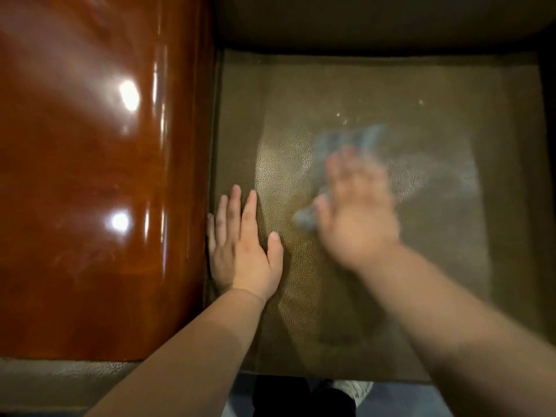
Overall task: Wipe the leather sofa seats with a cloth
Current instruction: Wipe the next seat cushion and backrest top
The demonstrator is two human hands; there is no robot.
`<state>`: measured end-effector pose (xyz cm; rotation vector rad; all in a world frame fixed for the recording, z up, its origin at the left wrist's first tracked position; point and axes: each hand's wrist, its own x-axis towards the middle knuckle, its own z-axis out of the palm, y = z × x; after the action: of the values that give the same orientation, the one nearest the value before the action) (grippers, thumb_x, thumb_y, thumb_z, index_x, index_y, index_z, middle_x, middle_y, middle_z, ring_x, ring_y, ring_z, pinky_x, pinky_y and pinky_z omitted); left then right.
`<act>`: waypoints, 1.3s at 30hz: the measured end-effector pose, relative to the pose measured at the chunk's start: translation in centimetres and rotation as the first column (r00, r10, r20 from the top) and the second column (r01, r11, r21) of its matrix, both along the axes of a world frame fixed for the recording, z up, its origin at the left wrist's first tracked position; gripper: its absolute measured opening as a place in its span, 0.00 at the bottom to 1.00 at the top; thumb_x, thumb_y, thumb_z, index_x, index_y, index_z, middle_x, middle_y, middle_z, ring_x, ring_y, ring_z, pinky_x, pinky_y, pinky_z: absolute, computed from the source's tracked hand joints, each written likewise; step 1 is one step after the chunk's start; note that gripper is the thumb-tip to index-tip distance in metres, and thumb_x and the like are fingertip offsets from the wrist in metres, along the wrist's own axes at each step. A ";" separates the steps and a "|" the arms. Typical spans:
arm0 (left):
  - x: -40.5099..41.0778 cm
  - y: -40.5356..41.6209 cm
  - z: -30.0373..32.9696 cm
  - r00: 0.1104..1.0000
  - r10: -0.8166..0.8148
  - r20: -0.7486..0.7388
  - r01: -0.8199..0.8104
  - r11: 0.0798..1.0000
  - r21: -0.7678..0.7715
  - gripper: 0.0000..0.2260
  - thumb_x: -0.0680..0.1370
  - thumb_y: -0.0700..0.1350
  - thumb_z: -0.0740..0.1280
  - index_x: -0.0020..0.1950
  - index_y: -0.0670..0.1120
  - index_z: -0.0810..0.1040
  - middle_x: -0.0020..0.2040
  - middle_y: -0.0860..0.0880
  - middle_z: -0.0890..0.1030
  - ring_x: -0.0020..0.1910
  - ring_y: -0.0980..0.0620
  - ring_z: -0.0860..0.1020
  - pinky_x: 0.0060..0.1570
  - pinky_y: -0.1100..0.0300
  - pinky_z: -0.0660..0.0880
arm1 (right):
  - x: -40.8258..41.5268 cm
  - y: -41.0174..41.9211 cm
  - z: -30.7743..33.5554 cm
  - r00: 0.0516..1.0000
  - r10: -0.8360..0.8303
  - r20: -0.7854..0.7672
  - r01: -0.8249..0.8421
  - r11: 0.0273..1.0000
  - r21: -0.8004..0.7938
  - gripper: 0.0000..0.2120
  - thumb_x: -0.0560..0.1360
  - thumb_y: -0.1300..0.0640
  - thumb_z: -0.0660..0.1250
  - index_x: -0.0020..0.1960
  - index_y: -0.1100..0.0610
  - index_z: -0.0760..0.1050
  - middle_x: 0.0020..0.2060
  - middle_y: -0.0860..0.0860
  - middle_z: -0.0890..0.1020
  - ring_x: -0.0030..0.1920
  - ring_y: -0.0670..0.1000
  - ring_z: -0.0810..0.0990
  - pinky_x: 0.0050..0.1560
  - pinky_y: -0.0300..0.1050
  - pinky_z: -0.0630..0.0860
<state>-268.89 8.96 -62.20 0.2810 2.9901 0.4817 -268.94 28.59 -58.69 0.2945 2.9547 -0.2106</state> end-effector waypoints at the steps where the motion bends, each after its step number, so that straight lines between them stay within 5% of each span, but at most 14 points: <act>1: 0.0 0.0 -0.1 1.000 -0.001 -0.001 0.001 1.000 0.006 0.34 0.79 0.56 0.57 0.85 0.48 0.60 0.85 0.47 0.58 0.85 0.47 0.53 0.82 0.40 0.52 | 0.9 -2.5 0.2 0.979 0.205 0.006 -0.205 0.978 -0.028 0.32 0.81 0.45 0.52 0.81 0.60 0.63 0.81 0.60 0.63 0.82 0.62 0.57 0.82 0.60 0.50; 3: 0.0 -0.2 -0.2 1.000 -0.005 -0.008 0.005 1.000 0.008 0.33 0.79 0.57 0.55 0.84 0.48 0.61 0.85 0.47 0.58 0.85 0.47 0.53 0.82 0.40 0.53 | 1.5 -3.6 0.5 0.874 0.477 0.096 -0.466 0.877 -0.117 0.32 0.82 0.43 0.50 0.83 0.54 0.61 0.82 0.54 0.62 0.83 0.59 0.53 0.83 0.58 0.50; 5: 0.0 -0.2 -0.3 1.000 -0.006 -0.020 0.007 1.000 0.023 0.33 0.79 0.57 0.55 0.84 0.47 0.62 0.85 0.46 0.58 0.85 0.45 0.54 0.82 0.40 0.53 | 0.4 0.0 0.1 0.846 0.524 0.103 -0.516 0.851 -0.094 0.32 0.82 0.42 0.49 0.82 0.54 0.61 0.81 0.53 0.64 0.82 0.57 0.57 0.82 0.56 0.52; 8: -0.1 -0.1 -0.3 0.999 -0.010 -0.032 0.011 1.000 0.025 0.35 0.78 0.56 0.57 0.84 0.47 0.62 0.85 0.46 0.59 0.85 0.45 0.55 0.81 0.39 0.54 | -2.5 7.4 -0.3 0.989 0.113 0.093 -0.114 0.993 0.006 0.31 0.84 0.43 0.51 0.83 0.57 0.58 0.81 0.58 0.62 0.81 0.60 0.59 0.82 0.58 0.52; 10: -0.1 -0.1 -0.2 1.000 -0.005 -0.022 0.005 1.000 0.013 0.35 0.77 0.57 0.58 0.84 0.47 0.62 0.85 0.46 0.59 0.85 0.45 0.54 0.81 0.39 0.54 | -4.2 9.3 0.4 0.952 -0.213 0.220 0.208 0.977 0.047 0.33 0.85 0.42 0.47 0.85 0.57 0.49 0.84 0.58 0.50 0.83 0.61 0.50 0.82 0.59 0.48; 12: 0.1 -0.1 -0.2 1.000 -0.004 -0.012 0.004 1.000 0.022 0.36 0.77 0.57 0.59 0.84 0.47 0.62 0.85 0.47 0.58 0.85 0.45 0.54 0.82 0.40 0.53 | -4.8 6.5 0.3 0.935 -0.286 0.211 0.269 0.957 0.105 0.33 0.85 0.43 0.43 0.85 0.59 0.46 0.84 0.59 0.46 0.84 0.60 0.45 0.82 0.60 0.45; 15: 0.0 -0.1 0.0 1.000 0.012 0.007 -0.012 1.000 0.004 0.36 0.76 0.57 0.60 0.84 0.48 0.62 0.85 0.47 0.58 0.85 0.46 0.54 0.82 0.42 0.52 | -3.8 -1.3 -0.2 0.983 0.137 0.123 -0.140 0.990 0.013 0.34 0.83 0.43 0.44 0.84 0.59 0.51 0.84 0.59 0.52 0.84 0.59 0.47 0.82 0.60 0.47; 19: 0.0 0.1 0.5 0.996 0.026 0.081 -0.020 0.997 -0.070 0.35 0.78 0.58 0.55 0.85 0.51 0.57 0.86 0.49 0.54 0.85 0.48 0.50 0.83 0.43 0.50 | -3.8 -1.1 0.2 0.818 0.562 0.125 -0.556 0.827 -0.078 0.34 0.83 0.39 0.46 0.84 0.55 0.55 0.83 0.54 0.56 0.83 0.58 0.51 0.83 0.55 0.49; 21: 0.0 0.1 0.6 0.997 0.025 0.077 -0.023 0.999 -0.026 0.35 0.78 0.57 0.56 0.85 0.51 0.58 0.86 0.49 0.54 0.85 0.49 0.50 0.83 0.45 0.48 | -6.8 2.6 -0.2 0.837 0.541 0.080 -0.540 0.841 -0.036 0.35 0.83 0.38 0.47 0.83 0.56 0.58 0.82 0.56 0.61 0.82 0.59 0.58 0.82 0.53 0.50; 26: 0.2 0.0 0.3 0.999 0.018 0.051 -0.019 1.000 0.017 0.35 0.78 0.57 0.58 0.85 0.47 0.59 0.86 0.49 0.55 0.85 0.49 0.51 0.84 0.48 0.46 | -13.9 5.1 -0.1 0.976 0.013 0.216 -0.020 0.999 0.029 0.34 0.86 0.43 0.45 0.84 0.63 0.49 0.83 0.63 0.50 0.83 0.61 0.48 0.82 0.58 0.47; 29: 0.4 0.2 0.5 0.989 0.092 0.114 -0.090 0.996 -0.020 0.38 0.78 0.59 0.55 0.86 0.46 0.52 0.87 0.48 0.51 0.85 0.49 0.48 0.83 0.48 0.47 | -9.0 -1.1 -0.4 0.950 0.300 0.083 -0.298 0.954 -0.038 0.36 0.82 0.41 0.45 0.82 0.62 0.58 0.82 0.62 0.58 0.82 0.62 0.54 0.82 0.59 0.49; 32: 0.8 0.4 0.9 0.959 0.215 0.184 -0.196 0.974 -0.113 0.40 0.78 0.61 0.51 0.87 0.46 0.46 0.87 0.47 0.46 0.85 0.47 0.47 0.83 0.45 0.52 | -3.7 -3.2 -0.4 0.748 0.660 0.068 -0.655 0.751 -0.089 0.32 0.82 0.41 0.50 0.80 0.57 0.65 0.79 0.56 0.67 0.82 0.61 0.58 0.82 0.59 0.55; 35: 1.2 0.7 1.1 0.941 0.284 0.183 -0.264 0.957 -0.122 0.40 0.78 0.61 0.50 0.87 0.46 0.45 0.87 0.48 0.46 0.85 0.47 0.48 0.82 0.44 0.54 | -8.2 0.1 0.1 0.597 0.789 0.148 -0.783 0.613 -0.109 0.33 0.83 0.37 0.47 0.82 0.52 0.62 0.81 0.52 0.65 0.82 0.55 0.58 0.82 0.53 0.51; 39: 1.2 0.6 0.5 0.956 0.258 0.138 -0.249 0.965 -0.080 0.40 0.78 0.60 0.53 0.86 0.43 0.49 0.87 0.47 0.49 0.85 0.47 0.50 0.83 0.48 0.51 | -18.3 2.4 -0.8 0.874 0.456 0.165 -0.452 0.890 -0.066 0.34 0.84 0.38 0.46 0.85 0.54 0.52 0.84 0.56 0.53 0.83 0.58 0.51 0.81 0.53 0.46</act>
<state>-267.65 9.58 -61.70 -0.1406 2.9003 0.4102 -287.28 31.00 -59.48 -0.3705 2.7412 -0.1484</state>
